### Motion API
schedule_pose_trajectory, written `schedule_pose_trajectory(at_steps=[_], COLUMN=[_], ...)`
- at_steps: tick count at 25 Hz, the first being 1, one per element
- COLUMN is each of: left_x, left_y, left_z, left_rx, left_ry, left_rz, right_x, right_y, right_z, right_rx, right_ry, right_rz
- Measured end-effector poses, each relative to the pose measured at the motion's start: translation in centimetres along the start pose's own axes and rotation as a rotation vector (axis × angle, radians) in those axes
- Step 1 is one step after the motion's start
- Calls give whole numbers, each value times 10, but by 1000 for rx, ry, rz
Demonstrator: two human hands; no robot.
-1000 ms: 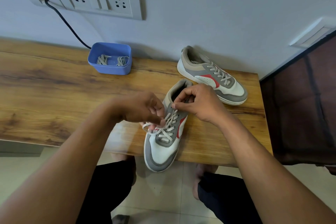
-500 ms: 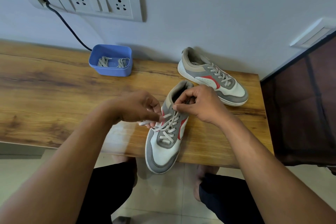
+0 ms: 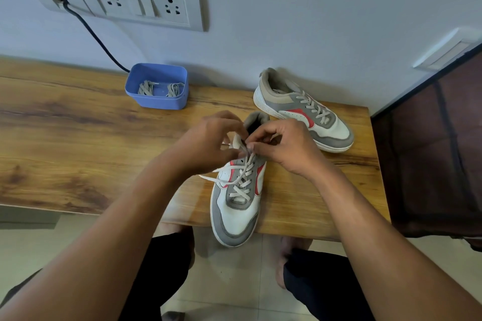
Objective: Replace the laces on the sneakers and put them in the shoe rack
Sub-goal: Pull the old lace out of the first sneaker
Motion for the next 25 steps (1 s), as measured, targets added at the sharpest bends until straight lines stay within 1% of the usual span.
schedule_pose_trajectory(at_steps=[2,4,6,8,10,12,13,15,17,25], left_x=[1,-2,-2,-1,1,1,0,-2,0,4], left_y=[-7,-14,-14,-14,-14,-10,-7,-1,1,-4], left_z=[-7,-13,-14,-15,-17,-17,-14,-6,-3,-2], left_rx=[76,150,230,249,175,3,-54,-20,36,-40], left_ry=[99,162,191,207,190,112,60,16,53,93], left_rz=[-39,-74,-108,-133,-114,-59,-33,6,25,-91], right_x=[-1,-4,-8,-12,-15,-15,-15,-15,-17,-16], right_y=[5,10,14,13,15,18,19,20,18,-1], right_z=[-13,-22,-21,-10,5,13,14,14,17,26], right_rx=[37,22,-32,-46,-14,17,21,16,1,-81], right_ry=[135,205,169,67,-16,-58,-61,-62,-72,27], right_rz=[20,52,106,155,212,261,283,310,324,368])
Point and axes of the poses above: each hand's wrist, its own x-axis towards the middle knuckle, its own z-axis out of the palm, y = z × x, the point moved 8 cm from there along x, towards the middle knuckle, and after that the axes turned 12 degrees about -z, right-handed, at the moved point
